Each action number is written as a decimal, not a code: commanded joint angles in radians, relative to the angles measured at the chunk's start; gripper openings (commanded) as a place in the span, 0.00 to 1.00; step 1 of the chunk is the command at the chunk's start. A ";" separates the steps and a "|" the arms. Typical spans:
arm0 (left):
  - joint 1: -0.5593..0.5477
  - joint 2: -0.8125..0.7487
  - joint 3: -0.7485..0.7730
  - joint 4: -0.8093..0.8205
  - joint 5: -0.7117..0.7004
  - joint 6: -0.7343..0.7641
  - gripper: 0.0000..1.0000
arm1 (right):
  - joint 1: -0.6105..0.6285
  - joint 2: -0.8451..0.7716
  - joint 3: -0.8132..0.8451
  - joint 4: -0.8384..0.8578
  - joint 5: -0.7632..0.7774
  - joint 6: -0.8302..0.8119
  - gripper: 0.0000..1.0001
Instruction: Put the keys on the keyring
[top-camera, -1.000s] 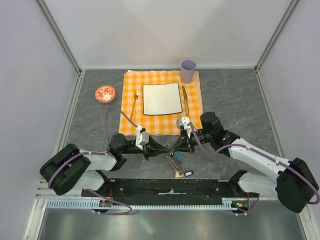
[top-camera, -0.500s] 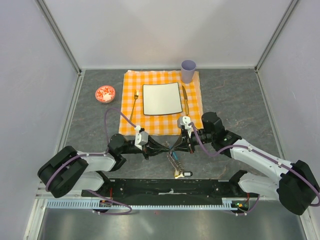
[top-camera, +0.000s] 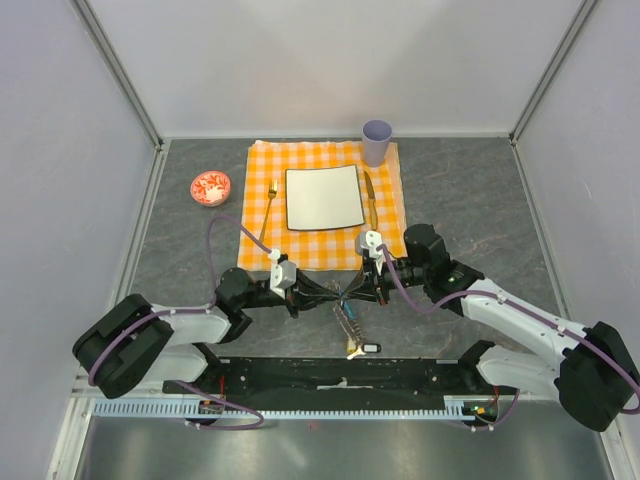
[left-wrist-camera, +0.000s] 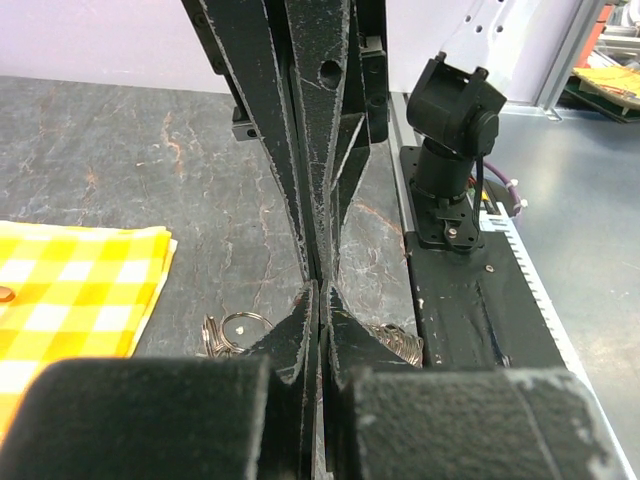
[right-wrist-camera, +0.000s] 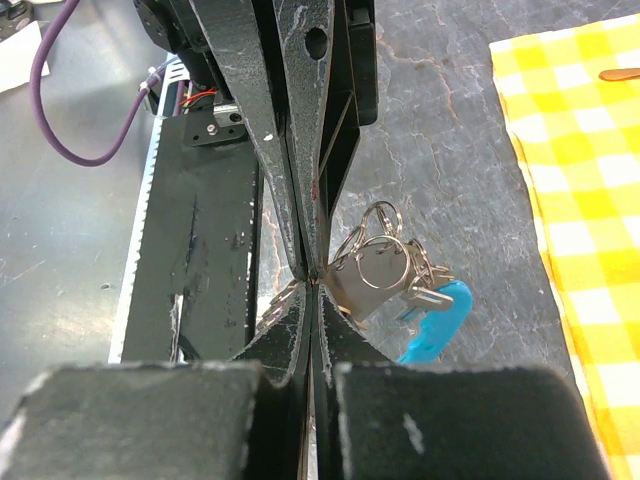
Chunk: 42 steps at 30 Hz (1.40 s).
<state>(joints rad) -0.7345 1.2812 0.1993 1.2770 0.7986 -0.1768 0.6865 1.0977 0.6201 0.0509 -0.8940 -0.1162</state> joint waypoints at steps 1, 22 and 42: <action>-0.006 -0.043 0.041 0.064 -0.070 0.017 0.02 | 0.018 -0.019 0.043 -0.008 0.027 -0.016 0.00; -0.006 -0.077 0.038 0.001 -0.200 -0.007 0.02 | 0.062 -0.032 0.059 -0.092 0.122 -0.082 0.00; -0.006 -0.082 0.009 0.047 -0.220 -0.026 0.02 | 0.079 -0.070 0.036 -0.059 0.281 -0.047 0.00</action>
<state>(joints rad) -0.7418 1.2026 0.2047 1.1950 0.5587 -0.1883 0.7631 1.0737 0.6552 -0.0631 -0.7036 -0.1879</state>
